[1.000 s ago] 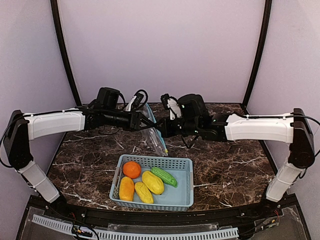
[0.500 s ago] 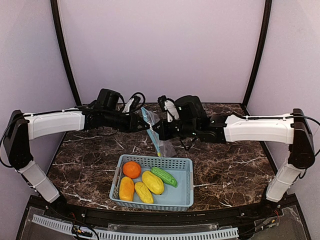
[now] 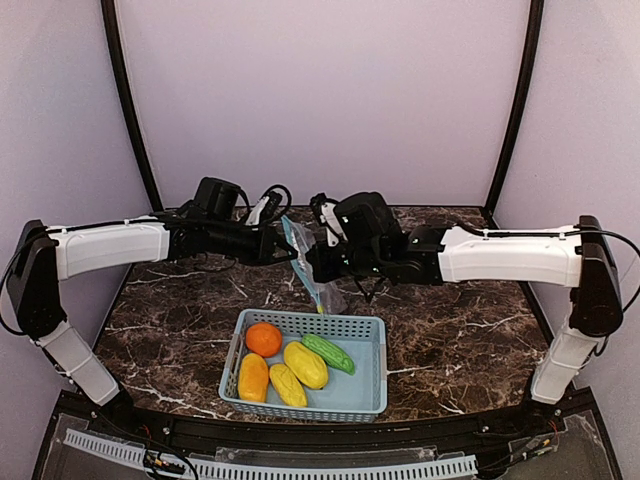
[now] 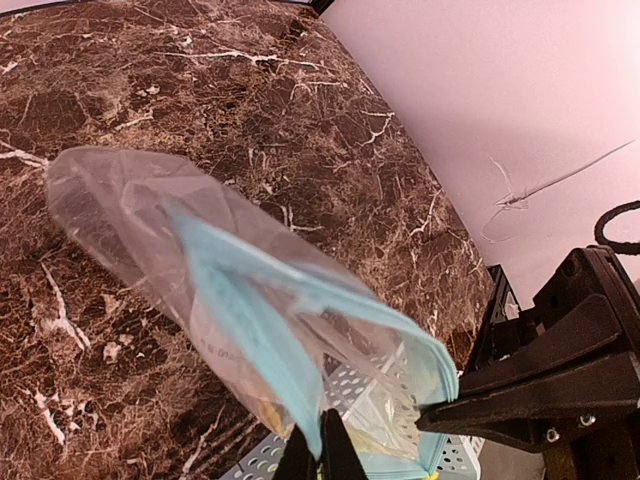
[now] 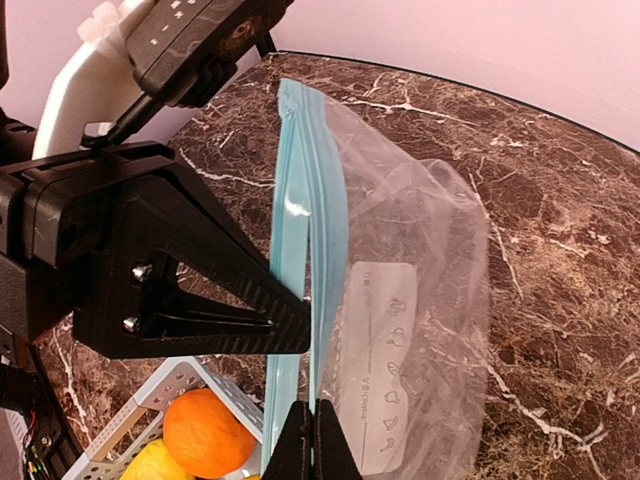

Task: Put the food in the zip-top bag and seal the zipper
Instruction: Open the zipper food storage bag, then pick up the fake vegetable from the bin, then place the fake vegetable in the zipper food storage bag.

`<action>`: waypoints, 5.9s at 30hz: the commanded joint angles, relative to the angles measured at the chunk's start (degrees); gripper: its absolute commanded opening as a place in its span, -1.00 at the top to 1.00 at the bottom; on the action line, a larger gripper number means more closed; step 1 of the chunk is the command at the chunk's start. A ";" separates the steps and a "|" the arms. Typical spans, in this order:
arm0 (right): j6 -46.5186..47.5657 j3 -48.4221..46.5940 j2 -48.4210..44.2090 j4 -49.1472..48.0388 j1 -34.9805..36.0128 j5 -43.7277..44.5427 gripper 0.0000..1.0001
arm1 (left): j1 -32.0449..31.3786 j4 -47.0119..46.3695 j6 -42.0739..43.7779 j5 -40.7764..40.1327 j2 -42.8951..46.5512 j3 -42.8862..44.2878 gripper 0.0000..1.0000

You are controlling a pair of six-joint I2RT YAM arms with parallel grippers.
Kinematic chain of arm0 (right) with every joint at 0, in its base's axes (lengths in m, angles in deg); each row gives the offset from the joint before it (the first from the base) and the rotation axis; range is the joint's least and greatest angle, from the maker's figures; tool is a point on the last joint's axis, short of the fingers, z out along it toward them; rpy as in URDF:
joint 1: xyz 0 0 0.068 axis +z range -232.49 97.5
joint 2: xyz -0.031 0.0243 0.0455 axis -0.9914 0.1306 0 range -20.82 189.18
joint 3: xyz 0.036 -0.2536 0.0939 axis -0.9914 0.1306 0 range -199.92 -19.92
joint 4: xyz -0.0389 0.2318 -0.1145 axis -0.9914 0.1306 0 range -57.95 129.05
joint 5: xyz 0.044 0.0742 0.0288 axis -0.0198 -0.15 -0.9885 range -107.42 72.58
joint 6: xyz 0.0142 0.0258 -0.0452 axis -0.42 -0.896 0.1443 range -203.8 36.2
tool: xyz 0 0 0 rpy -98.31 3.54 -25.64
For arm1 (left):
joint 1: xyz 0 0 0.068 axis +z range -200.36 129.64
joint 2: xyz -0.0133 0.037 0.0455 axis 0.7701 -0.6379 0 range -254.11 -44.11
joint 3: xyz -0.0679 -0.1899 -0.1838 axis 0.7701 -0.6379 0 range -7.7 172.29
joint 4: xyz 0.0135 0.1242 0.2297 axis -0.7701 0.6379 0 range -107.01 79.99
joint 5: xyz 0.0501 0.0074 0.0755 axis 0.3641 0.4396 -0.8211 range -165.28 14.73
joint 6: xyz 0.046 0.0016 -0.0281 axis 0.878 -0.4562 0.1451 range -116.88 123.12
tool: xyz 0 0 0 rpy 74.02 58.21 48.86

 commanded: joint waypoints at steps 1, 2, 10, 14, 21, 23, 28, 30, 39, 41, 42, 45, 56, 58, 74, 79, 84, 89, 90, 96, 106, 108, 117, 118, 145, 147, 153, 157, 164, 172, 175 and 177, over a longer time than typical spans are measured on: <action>-1.38 -1.73 1.08 2.77 0.47 5.26 1.00 | 0.29 0.42 0.71 0.26 0.72 -0.78 0.99; -1.66 -1.98 1.18 3.46 0.47 6.17 1.00 | 0.29 0.39 0.78 0.35 0.70 -0.75 0.99; -1.90 -5.41 3.21 9.95 0.36 9.77 0.78 | 0.29 0.69 2.20 2.37 0.80 -0.34 0.99; -1.83 -6.86 4.85 10.52 -0.01 7.63 0.57 | 0.14 -0.29 1.94 6.73 -0.25 0.24 0.99; -1.96 -9.35 7.80 11.97 -0.79 6.39 0.31 | -0.37 -1.75 1.96 9.60 -0.52 0.38 0.99; -2.69 -9.91 8.61 12.75 -1.31 6.91 0.27 | -0.41 -1.73 2.12 9.92 -0.47 0.43 0.99; -4.90 -9.76 9.23 15.54 -3.32 8.80 0.09 | -0.41 -0.32 3.12 9.23 -0.22 0.91 0.99; -5.35 -8.88 8.79 15.81 -4.24 9.76 0.07 | -0.41 0.75 3.75 8.51 -0.11 1.31 0.99; -7.62 -4.24 5.24 18.90 -8.77 14.06 0.05 | -0.40 8.26 7.09 2.14 -0.77 4.37 0.99; -8.11 -3.41 4.35 19.83 -9.58 15.26 0.05 | -0.41 9.82 7.66 0.37 -0.87 4.94 0.99; -8.42 -3.05 3.72 20.32 -9.93 15.84 0.05 | -0.39 10.57 7.82 -0.30 -0.89 5.14 0.99; -9.08 -1.94 2.51 20.89 -10.92 16.12 0.04 | -0.41 11.73 8.52 -2.35 -0.81 5.46 0.99; -0.05 -1.86 1.03 12.71 -10.44 -2.26 -0.34 | -0.41 8.88 7.78 4.42 -1.50 5.16 0.99; 2.03 -1.53 -0.03 10.43 -9.66 -6.85 -0.46 | -0.41 8.69 7.73 3.99 -1.36 5.03 0.99; 5.74 8.75 -18.09 4.70 -3.97 -18.29 -0.67 | 1.00 9.57 8.21 -1.86 1.23 4.45 0.99; 3.04 12.38 -19.44 7.53 0.36 -14.77 -0.55 | 1.46 8.98 9.26 -2.22 3.42 4.14 0.99; 0.56 16.00 -16.80 8.75 4.19 -14.66 -0.34 | 1.84 8.87 10.15 -3.87 5.58 3.78 0.99; 0.45 16.47 -11.76 10.73 6.85 -14.56 -0.20 | 1.96 9.39 11.24 -6.15 6.49 3.74 0.99; 0.48 16.29 -10.54 11.17 7.01 -14.46 -0.17 | 2.02 9.47 11.37 -6.33 6.67 3.72 0.99; 1.67 14.80 -4.55 11.71 7.19 -12.02 -0.07 | 2.01 9.70 11.65 -6.77 6.70 3.66 0.99; 4.32 12.17 2.67 14.00 7.23 -4.77 0.06 | 1.99 9.67 11.52 -6.39 6.58 3.73 0.99; 4.56 11.71 3.21 14.23 7.15 -3.99 0.06 | 2.03 9.63 11.50 -6.30 6.53 3.67 0.99; 5.71 9.28 6.41 14.10 6.72 -3.12 0.00 | 2.02 9.53 11.32 -5.89 6.39 3.66 0.99; 5.83 8.93 6.85 14.06 6.68 -3.08 0.00 | 2.03 9.53 11.28 -5.89 6.44 3.66 0.99; 5.36 9.69 6.01 14.20 6.63 -2.47 0.32 | 2.04 8.99 10.62 -7.02 7.24 2.95 0.99; 5.13 10.24 4.24 14.65 6.65 -3.02 0.33 | 2.07 8.16 10.09 -8.20 7.88 2.12 0.99; 2.44 12.73 -4.23 16.77 7.31 -4.20 0.37 | 2.01 6.73 9.12 -9.31 9.08 0.85 0.99; -0.54 14.65 -11.85 16.42 7.27 -4.81 0.37 | 1.96 5.72 8.23 -7.11 8.95 0.63 0.99; -6.65 14.88 -19.12 5.92 7.28 -2.05 0.39 | 1.77 2.73 5.49 -2.28 8.02 -0.35 0.99; -7.60 13.84 -15.11 -11.79 7.61 4.58 0.45 | 0.31 1.56 3.52 0.46 5.73 -0.69 0.99; -6.23 12.59 -13.01 -15.90 7.76 5.05 0.44 | -0.02 1.39 2.74 1.50 4.75 -0.74 0.99; -5.27 10.77 -10.97 -16.68 7.84 5.56 0.44 | -0.18 1.05 2.19 2.24 4.23 -0.78 0.99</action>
